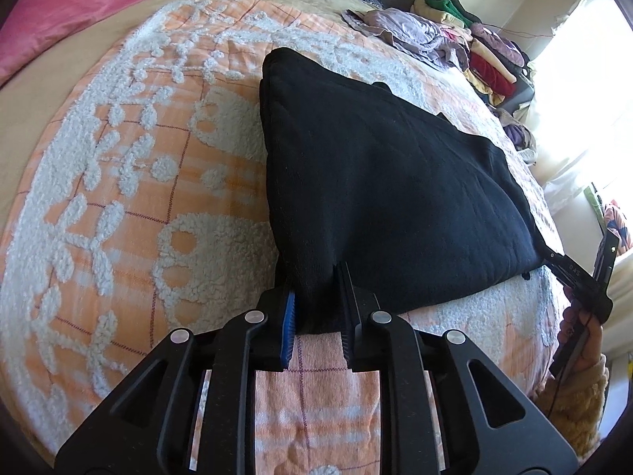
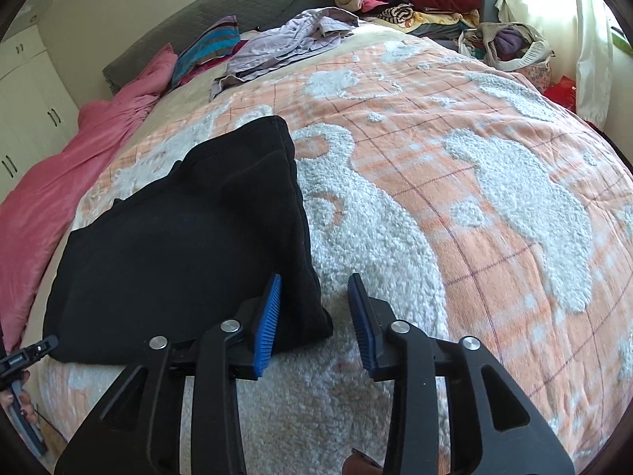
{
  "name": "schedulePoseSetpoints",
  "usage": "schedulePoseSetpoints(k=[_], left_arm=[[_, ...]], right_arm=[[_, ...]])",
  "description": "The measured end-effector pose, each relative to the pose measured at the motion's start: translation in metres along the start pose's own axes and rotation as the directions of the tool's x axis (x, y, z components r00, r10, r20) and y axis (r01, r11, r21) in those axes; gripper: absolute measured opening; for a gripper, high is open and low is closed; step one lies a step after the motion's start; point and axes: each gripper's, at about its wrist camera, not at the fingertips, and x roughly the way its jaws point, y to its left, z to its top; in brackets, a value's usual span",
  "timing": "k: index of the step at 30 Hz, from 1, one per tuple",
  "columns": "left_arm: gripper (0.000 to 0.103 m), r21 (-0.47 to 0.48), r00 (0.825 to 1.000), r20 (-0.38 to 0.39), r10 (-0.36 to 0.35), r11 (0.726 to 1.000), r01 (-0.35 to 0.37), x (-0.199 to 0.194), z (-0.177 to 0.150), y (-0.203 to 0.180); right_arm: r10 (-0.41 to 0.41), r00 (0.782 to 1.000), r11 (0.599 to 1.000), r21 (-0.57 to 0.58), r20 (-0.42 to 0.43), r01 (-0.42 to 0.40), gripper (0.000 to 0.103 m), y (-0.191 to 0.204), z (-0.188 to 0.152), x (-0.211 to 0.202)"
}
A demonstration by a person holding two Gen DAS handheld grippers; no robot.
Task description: Fold small clothes
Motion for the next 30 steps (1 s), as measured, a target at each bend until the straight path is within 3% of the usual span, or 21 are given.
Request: schedulePoseSetpoints(k=[4,11,13,15,16,21,30], left_arm=[[0.014,0.008,1.000,0.006,0.014,1.000,-0.014,-0.004,-0.003,-0.002],[0.016,0.016,1.000,0.014,0.028,0.999,-0.029,-0.013,-0.008,-0.005],[0.019,0.017,0.999,0.015,0.033,0.999,-0.034,-0.016,-0.009,-0.006],[0.022,0.019,0.999,0.018,0.038,0.999,-0.038,-0.019,-0.011,-0.005],[0.025,0.020,0.999,0.019,0.043,0.999,-0.043,-0.021,-0.012,-0.005],[0.039,0.019,0.998,0.030,0.062,0.998,-0.063,-0.030,-0.014,-0.004],[0.077,0.017,0.995,0.065,0.076,0.997,-0.077,-0.050,-0.014,-0.001]], right_arm=[[-0.005,1.000,1.000,-0.001,-0.003,0.005,0.046,0.000,-0.005,-0.004],[-0.007,1.000,1.000,0.011,-0.002,0.008,0.068,0.001,-0.007,-0.012],[-0.003,1.000,1.000,0.011,0.003,0.003,0.076,0.001,-0.008,-0.016],[-0.005,1.000,1.000,-0.011,0.016,0.005,0.092,0.006,-0.009,-0.021],[-0.015,1.000,1.000,-0.024,0.026,0.015,0.094,0.008,-0.009,-0.024],[-0.007,0.998,0.995,-0.096,0.063,0.013,0.097,0.026,-0.009,-0.038],[0.000,0.996,0.977,-0.211,0.092,0.020,0.098,0.066,-0.013,-0.052]])
